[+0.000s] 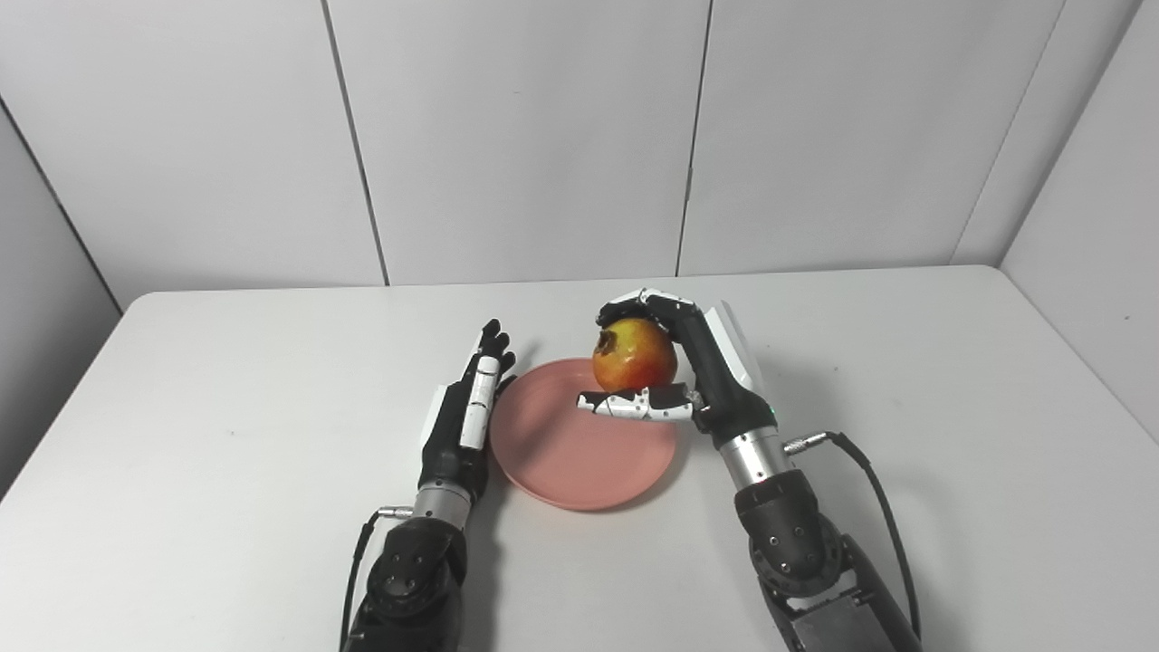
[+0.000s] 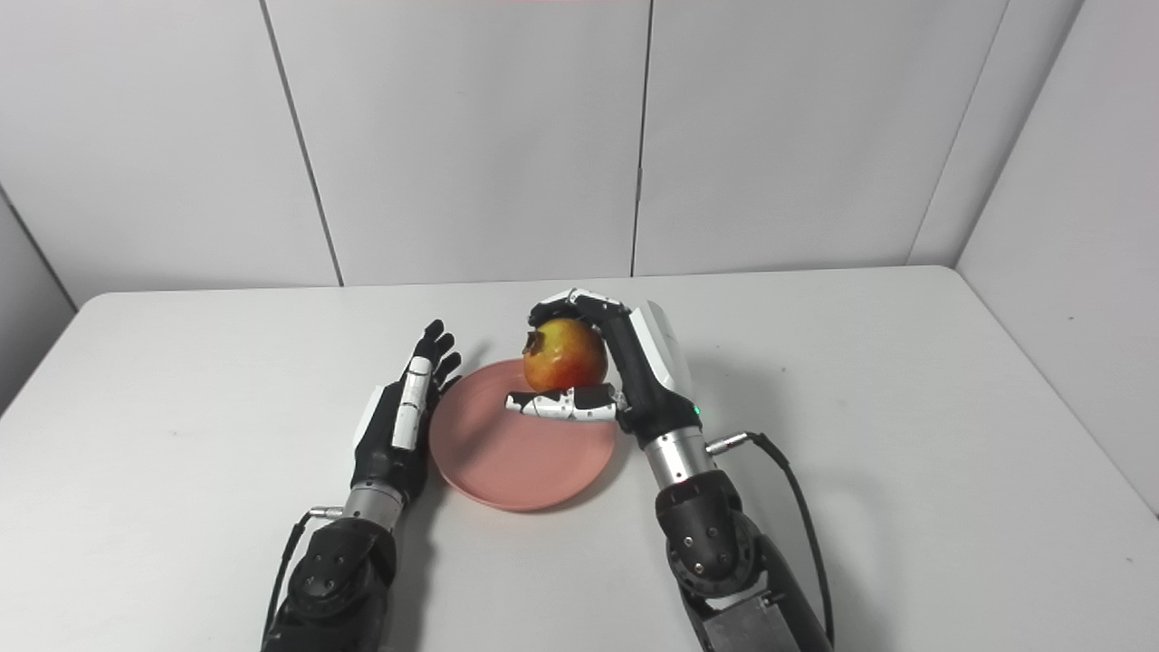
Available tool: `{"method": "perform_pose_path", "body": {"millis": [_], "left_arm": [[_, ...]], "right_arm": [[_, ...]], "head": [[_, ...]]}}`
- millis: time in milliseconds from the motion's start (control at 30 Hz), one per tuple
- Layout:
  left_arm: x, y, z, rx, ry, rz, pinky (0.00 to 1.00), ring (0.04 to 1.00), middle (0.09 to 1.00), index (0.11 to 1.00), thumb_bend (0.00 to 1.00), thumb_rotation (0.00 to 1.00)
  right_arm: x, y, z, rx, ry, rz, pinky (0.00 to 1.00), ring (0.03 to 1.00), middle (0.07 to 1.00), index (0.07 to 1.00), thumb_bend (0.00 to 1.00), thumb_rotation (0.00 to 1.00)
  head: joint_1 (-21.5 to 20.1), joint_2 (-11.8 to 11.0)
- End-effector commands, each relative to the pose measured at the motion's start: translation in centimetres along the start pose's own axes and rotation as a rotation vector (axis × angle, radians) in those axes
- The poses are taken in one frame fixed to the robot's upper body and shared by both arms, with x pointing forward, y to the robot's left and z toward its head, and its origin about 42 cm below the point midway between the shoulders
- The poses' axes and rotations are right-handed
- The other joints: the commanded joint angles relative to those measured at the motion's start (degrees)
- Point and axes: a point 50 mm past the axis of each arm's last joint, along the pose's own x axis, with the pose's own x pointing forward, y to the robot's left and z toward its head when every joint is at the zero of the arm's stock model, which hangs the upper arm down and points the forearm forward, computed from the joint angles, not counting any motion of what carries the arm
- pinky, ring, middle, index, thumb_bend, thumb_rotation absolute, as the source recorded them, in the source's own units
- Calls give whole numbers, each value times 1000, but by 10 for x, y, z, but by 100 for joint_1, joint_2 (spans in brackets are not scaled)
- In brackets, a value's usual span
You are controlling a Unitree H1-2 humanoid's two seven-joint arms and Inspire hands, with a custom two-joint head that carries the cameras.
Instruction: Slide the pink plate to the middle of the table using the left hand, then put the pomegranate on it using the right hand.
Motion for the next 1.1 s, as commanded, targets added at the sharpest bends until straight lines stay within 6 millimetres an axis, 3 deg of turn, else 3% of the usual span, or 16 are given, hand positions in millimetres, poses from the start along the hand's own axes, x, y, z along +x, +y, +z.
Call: {"method": "perform_pose_path", "body": {"millis": [0,300,633,833,933,1000,1067], "left_arm": [[13,-12,19,6,-64,-37,947,982,993,980,632,1000],[14,-11,21,-7,-70,-51,978,988,997,993,634,1000],[13,-12,23,-25,-84,-42,949,978,994,985,613,1000],[14,-13,23,-26,-84,-41,946,975,993,982,614,1000],[14,-13,23,-28,-82,-37,944,973,989,978,615,1000],[14,-13,23,-29,-85,-39,948,979,993,981,602,1000],[14,-13,23,-28,-87,-40,953,982,996,986,602,1000]], "right_arm": [[13,-1,19,11,-110,-6,279,372,467,546,509,0],[16,18,9,-3,-79,67,336,394,475,541,511,0],[18,26,-18,-189,-67,131,343,393,473,550,508,0],[20,27,-33,-260,-76,114,406,417,483,531,514,0],[20,27,-38,-277,-87,112,447,447,508,486,516,0],[20,28,-41,-296,-89,110,524,480,537,457,512,0],[19,28,-43,-313,-91,110,584,633,507,478,522,0]], "head": [[14,0],[10,18],[20,49],[27,47],[21,47],[19,41],[19,41]]}}
